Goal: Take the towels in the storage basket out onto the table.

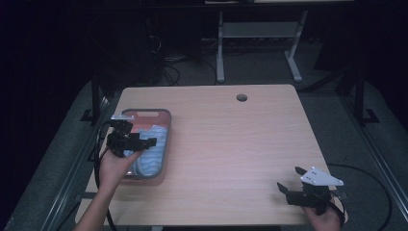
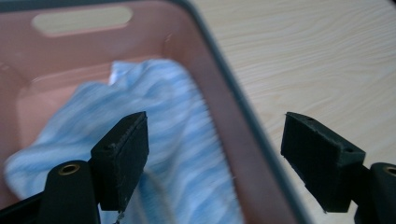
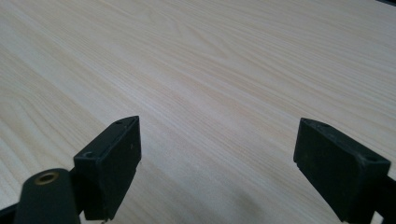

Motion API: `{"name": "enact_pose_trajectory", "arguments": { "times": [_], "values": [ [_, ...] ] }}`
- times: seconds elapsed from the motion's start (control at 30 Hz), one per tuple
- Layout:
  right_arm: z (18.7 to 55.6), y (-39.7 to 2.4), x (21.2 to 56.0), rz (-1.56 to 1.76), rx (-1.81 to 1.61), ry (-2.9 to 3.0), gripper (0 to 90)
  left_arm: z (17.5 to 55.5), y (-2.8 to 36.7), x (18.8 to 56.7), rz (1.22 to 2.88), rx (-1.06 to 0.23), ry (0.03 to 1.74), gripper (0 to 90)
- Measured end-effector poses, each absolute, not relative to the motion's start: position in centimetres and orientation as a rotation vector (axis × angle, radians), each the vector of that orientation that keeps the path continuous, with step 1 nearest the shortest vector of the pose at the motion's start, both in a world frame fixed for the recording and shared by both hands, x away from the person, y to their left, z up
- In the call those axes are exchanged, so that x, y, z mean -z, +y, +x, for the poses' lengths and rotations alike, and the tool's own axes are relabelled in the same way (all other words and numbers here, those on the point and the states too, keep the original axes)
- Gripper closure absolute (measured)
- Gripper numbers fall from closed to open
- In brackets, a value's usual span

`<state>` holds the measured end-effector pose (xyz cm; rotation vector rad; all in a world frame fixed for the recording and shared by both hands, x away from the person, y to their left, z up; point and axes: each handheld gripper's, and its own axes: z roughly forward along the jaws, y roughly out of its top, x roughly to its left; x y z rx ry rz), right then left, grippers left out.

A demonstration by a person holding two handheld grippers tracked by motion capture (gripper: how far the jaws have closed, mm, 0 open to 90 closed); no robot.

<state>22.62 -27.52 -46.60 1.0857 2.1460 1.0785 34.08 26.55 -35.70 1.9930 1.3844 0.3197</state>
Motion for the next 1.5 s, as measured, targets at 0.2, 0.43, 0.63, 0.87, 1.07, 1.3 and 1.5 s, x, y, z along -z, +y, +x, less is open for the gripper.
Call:
{"name": "enact_pose_trajectory", "arguments": {
  "times": [0.2,0.43,0.63,0.87,1.07,1.3,1.5],
  "values": [
    [22.7,-27.6,46.6,1.079,-1.078,2.148,14.5,34.3,27.3,36.8,2.014,-0.348,1.475,23.2],
    [22.7,-27.5,46.6,1.078,-1.079,2.148,14.5,34.6,27.5,37.7,2.045,-0.335,1.504,26.6],
    [22.7,-27.3,46.7,1.076,-1.078,2.154,14.5,35.0,26.9,38.4,2.105,-0.348,1.537,26.7],
    [22.7,-27.3,46.7,1.077,-1.08,2.155,14.5,35.9,26.3,39.4,2.194,-0.339,1.59,27.3],
    [22.7,-27.0,46.8,1.06,-1.076,2.173,14.5,36.8,25.7,40.2,2.257,-0.337,1.617,31.9],
    [22.7,-27.3,46.7,1.069,-1.079,2.162,14.5,37.6,24.9,40.5,2.363,-0.347,1.626,43.6],
    [22.6,-27.2,46.7,1.067,-1.078,2.163,14.5,38.3,24.8,40.7,2.423,-0.316,1.627,56.0]
  ]
}}
